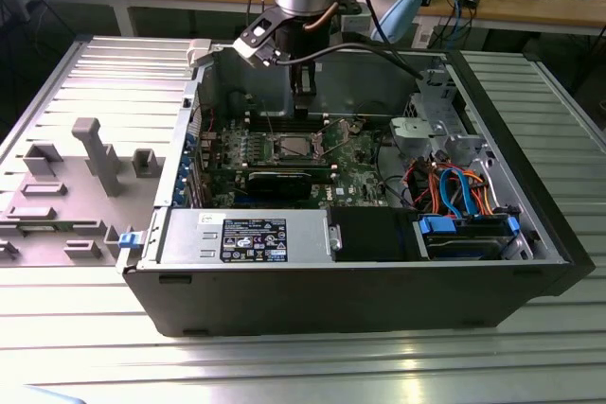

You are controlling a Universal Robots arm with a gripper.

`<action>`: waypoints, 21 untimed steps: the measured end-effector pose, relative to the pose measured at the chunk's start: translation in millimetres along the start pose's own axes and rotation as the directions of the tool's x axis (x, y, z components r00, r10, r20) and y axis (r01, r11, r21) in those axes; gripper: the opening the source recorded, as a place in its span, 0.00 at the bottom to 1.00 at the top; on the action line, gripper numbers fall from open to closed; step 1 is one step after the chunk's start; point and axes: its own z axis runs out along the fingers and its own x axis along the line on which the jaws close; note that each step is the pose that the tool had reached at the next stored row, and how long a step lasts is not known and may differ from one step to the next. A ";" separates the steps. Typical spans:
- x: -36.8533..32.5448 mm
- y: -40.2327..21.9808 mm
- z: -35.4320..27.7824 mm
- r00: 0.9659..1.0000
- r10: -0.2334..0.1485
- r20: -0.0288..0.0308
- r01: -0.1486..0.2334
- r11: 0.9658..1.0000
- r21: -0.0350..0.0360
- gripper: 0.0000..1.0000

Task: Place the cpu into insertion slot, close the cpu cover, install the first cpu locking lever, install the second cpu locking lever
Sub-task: 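Close the cpu cover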

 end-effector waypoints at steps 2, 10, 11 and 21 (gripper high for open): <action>0.0 0.0 -0.4 1.000 0.000 0.000 0.000 1.000 0.000 0.11; -0.1 0.1 -1.9 1.000 0.000 0.000 0.000 1.000 0.000 0.11; -0.1 0.1 -1.9 1.000 0.000 0.000 0.000 1.000 0.000 0.11; -0.3 0.2 -6.9 1.000 0.000 -0.001 0.000 1.000 0.000 0.11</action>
